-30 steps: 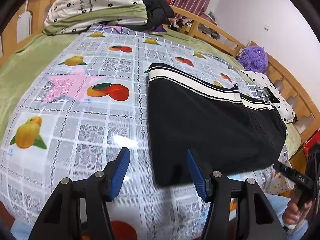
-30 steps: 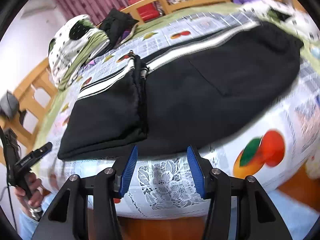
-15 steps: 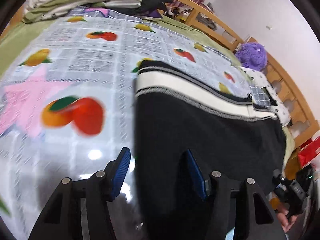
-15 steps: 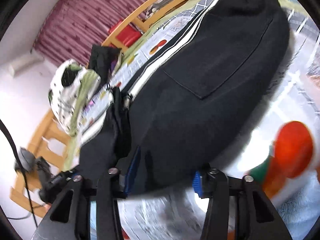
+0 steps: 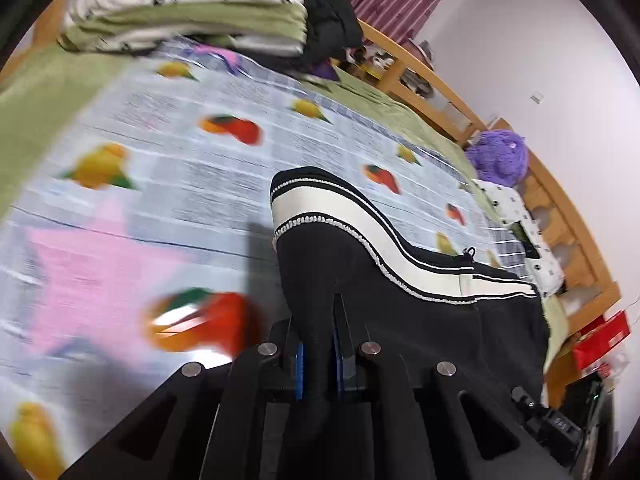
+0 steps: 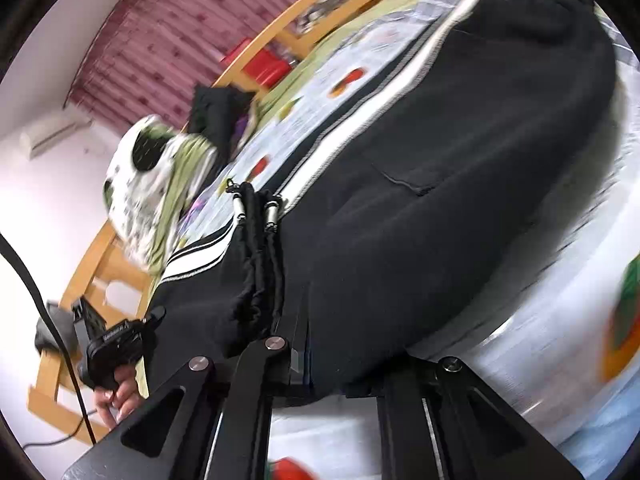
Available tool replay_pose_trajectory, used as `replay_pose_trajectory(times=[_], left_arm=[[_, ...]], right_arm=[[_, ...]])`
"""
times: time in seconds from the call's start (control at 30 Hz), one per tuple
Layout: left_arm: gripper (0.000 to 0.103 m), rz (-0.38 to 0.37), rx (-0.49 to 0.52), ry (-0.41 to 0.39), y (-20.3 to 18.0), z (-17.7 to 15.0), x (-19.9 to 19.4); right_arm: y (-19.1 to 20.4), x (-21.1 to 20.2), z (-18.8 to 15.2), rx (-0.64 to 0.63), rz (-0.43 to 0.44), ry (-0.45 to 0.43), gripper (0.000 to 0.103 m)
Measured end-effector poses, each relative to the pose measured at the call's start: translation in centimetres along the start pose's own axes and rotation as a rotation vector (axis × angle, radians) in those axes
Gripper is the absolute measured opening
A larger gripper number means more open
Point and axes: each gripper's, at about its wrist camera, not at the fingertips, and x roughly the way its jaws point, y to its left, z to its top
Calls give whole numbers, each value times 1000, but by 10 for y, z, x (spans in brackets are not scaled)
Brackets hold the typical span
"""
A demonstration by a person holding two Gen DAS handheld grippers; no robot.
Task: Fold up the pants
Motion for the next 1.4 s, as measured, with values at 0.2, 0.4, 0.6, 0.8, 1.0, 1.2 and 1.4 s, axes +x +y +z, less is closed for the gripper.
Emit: replay_pose_trajectory(times=[0.2, 0.4, 0.6, 0.8, 1.0, 1.2, 1.4], left_arm=[[11, 182, 3, -33, 52, -2, -51], [29, 382, 24, 25, 63, -17, -54], [57, 430, 135, -50, 27, -49, -76], [70, 330, 129, -18, 4, -82, -54], [70, 503, 182, -51, -15, -103, -31], [70, 451, 103, -39, -5, -99, -42], [72, 452, 110, -34, -12, -110, -44]], right_arm=[[64, 39, -48, -115, 90, 122, 10], [75, 60, -77, -176, 92, 170, 10], [58, 1, -56, -359, 62, 186, 33], [0, -71, 10, -327, -147, -99, 42], [-63, -40, 75, -142, -215, -107, 49], [-70, 9, 105, -115, -108, -40, 53], [-62, 34, 120, -141, -214, -9, 28]])
